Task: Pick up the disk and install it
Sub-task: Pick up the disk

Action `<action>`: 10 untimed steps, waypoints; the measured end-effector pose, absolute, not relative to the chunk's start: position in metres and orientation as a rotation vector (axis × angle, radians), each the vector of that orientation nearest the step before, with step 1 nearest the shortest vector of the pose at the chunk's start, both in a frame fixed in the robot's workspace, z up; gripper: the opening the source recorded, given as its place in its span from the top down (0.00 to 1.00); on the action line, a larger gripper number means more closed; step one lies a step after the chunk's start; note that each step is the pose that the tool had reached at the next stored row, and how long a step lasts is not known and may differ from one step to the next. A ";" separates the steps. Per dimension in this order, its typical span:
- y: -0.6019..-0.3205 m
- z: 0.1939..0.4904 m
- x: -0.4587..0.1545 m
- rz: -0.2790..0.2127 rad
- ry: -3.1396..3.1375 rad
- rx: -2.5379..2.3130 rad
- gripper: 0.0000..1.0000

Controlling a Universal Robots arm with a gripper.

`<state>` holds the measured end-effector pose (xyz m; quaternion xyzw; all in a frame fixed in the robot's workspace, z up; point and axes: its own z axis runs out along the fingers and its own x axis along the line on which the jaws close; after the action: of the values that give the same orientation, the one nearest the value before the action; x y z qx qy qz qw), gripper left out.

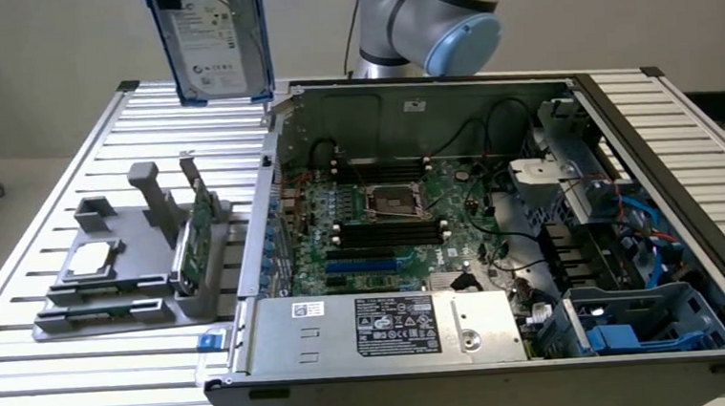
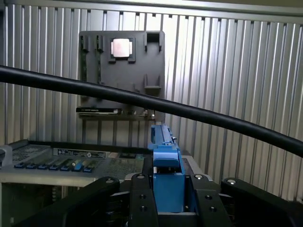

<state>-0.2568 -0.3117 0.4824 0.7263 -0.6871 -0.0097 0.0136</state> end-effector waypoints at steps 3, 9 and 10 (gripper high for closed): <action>-0.312 0.484 -0.243 -0.032 -2.140 2.261 0.67; -0.313 0.488 -0.216 -0.043 -2.133 2.255 0.67; -0.313 0.488 -0.211 -0.046 -2.132 2.254 0.67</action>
<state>-0.2113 -0.3128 0.4880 0.7262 -0.6871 -0.0147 0.0193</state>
